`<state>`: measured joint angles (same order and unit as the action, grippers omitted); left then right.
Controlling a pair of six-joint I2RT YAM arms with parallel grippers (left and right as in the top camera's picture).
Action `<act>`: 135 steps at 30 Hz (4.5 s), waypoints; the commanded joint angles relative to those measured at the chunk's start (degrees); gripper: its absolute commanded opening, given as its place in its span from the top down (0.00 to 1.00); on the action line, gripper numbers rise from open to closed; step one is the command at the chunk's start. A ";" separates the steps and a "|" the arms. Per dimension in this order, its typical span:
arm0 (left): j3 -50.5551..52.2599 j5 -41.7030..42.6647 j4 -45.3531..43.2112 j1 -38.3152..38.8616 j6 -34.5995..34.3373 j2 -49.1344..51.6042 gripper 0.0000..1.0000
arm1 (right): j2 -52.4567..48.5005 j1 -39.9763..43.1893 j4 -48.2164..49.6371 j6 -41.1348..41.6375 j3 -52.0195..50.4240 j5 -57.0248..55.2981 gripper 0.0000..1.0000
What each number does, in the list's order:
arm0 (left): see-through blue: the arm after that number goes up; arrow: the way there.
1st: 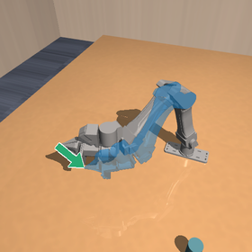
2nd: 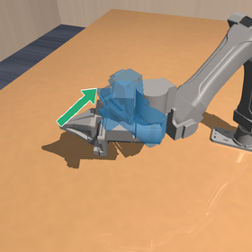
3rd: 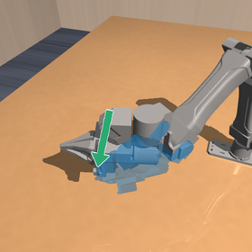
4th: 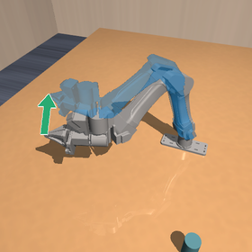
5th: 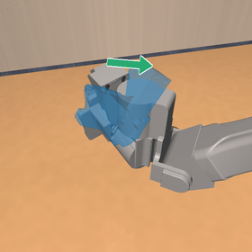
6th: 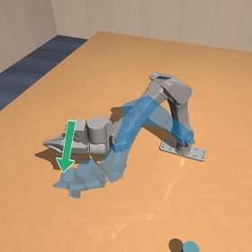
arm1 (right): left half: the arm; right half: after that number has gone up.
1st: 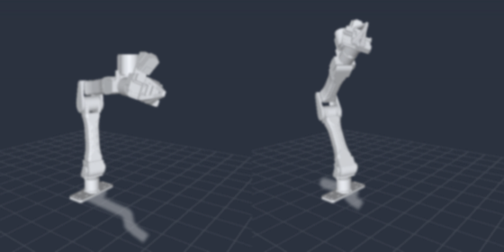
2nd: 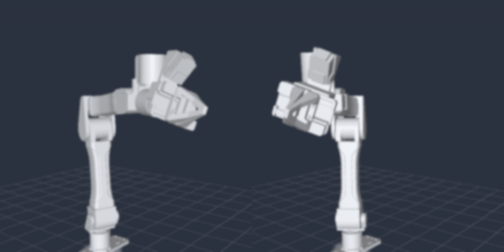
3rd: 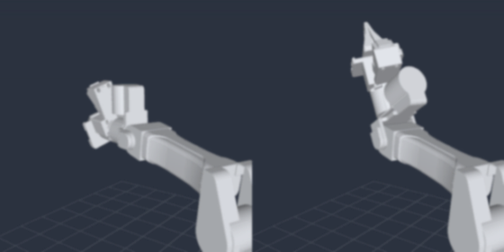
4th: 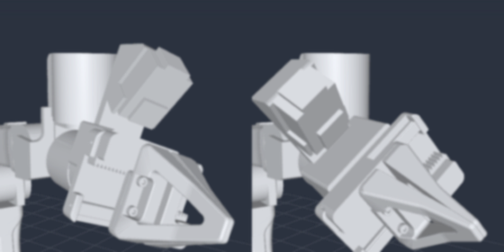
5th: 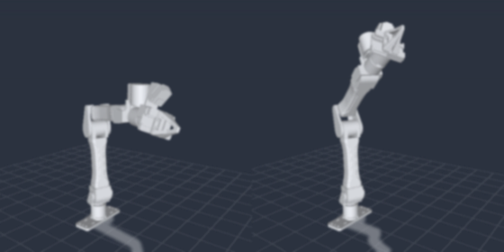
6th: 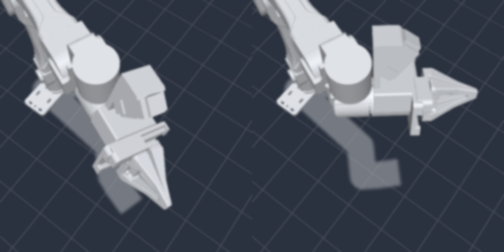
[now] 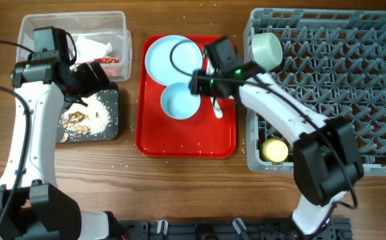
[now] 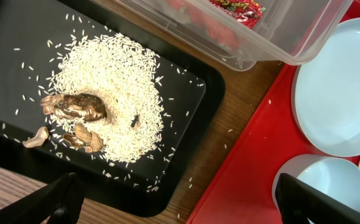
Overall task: Sort waste into correct bins and load items into the dishwasher rack
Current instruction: 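Carry the mint bowl into the dish rack with the right gripper, then reach the right gripper to the light-blue plate on the red tray, then grasp the plate rim and carry it into the dish rack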
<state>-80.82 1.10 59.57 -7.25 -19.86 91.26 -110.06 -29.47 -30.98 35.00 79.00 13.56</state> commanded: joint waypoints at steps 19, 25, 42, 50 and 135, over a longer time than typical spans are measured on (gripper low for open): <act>0.24 -0.74 -0.02 -0.39 0.02 -0.50 0.00 | -3.80 -2.51 0.11 6.88 -2.19 0.07 0.96; 0.24 -0.72 -0.02 -0.39 0.02 -0.50 0.00 | 11.26 2.54 -9.25 0.31 2.45 -8.79 0.95; 0.24 -0.74 -0.02 -0.39 0.02 -0.50 0.00 | 23.56 8.76 -35.06 -9.68 2.64 -75.23 0.96; 0.24 -0.72 0.00 -0.39 0.02 -0.50 0.00 | 7.39 8.52 -32.63 -16.98 2.64 -82.53 0.96; 0.24 -0.74 0.00 -0.39 0.02 -0.50 0.00 | 1.25 4.09 -1.18 -15.32 15.78 -9.77 0.96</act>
<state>-80.82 1.10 59.55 -7.25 -19.86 91.26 -121.25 -26.81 -31.16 25.61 92.27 9.43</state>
